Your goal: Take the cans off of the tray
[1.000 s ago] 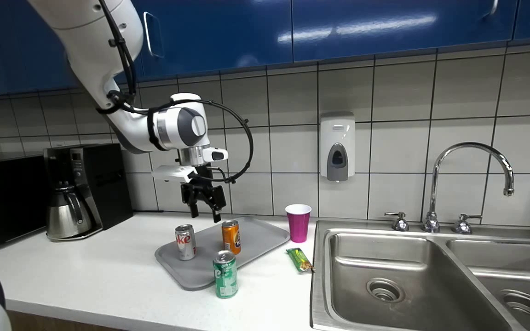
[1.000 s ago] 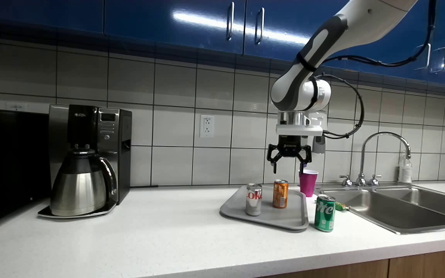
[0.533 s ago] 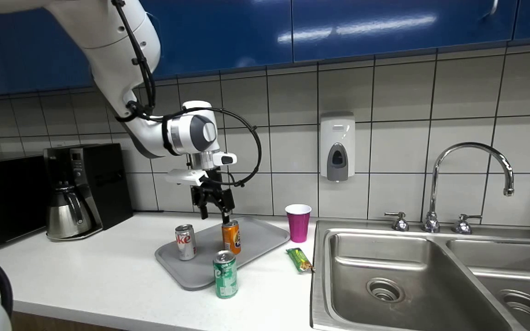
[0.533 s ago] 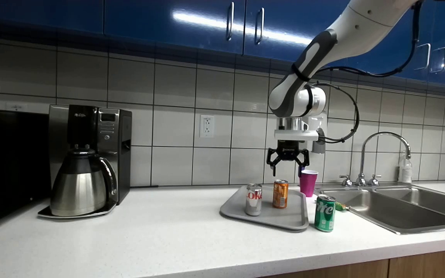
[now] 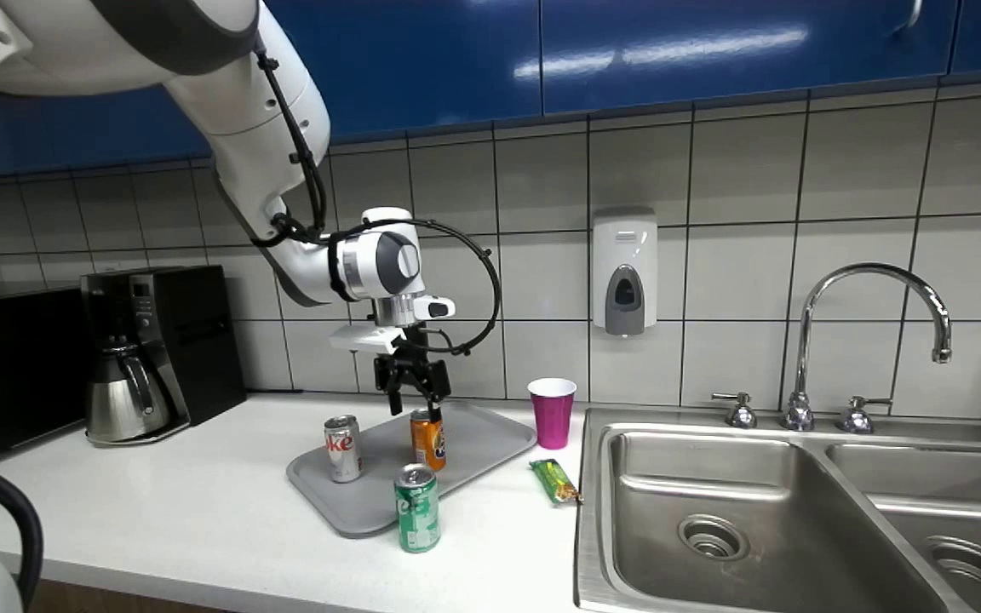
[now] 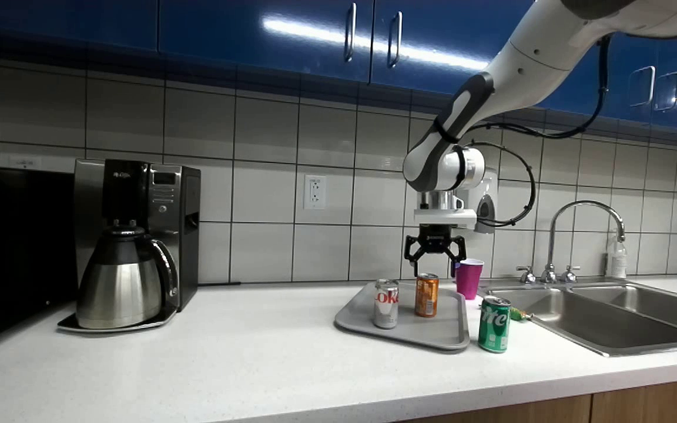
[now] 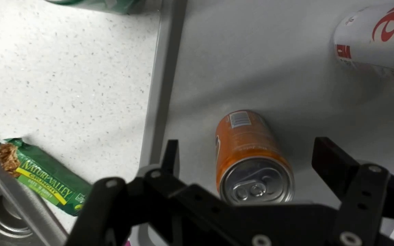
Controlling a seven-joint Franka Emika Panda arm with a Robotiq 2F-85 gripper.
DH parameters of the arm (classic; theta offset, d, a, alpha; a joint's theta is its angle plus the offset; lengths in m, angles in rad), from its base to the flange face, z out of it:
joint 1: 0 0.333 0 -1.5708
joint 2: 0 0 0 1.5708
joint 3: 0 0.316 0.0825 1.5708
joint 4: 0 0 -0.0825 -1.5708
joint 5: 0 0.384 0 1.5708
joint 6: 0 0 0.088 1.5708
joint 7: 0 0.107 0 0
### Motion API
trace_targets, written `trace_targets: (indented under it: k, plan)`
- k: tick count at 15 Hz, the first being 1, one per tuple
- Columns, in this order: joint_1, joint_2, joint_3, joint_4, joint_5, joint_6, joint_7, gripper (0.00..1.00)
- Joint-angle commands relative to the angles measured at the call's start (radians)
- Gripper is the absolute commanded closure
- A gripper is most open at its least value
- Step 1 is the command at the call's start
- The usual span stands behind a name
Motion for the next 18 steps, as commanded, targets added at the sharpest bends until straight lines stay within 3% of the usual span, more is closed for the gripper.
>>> trace_targets:
  k: [1, 17, 18]
  plan:
    - [0.013, 0.069, -0.018, 0.105, 0.006, -0.070, -0.036, 0.00]
    - [0.019, 0.200, -0.021, 0.272, 0.013, -0.155, -0.055, 0.00]
    - [0.019, 0.203, -0.022, 0.276, 0.013, -0.156, -0.056, 0.07]
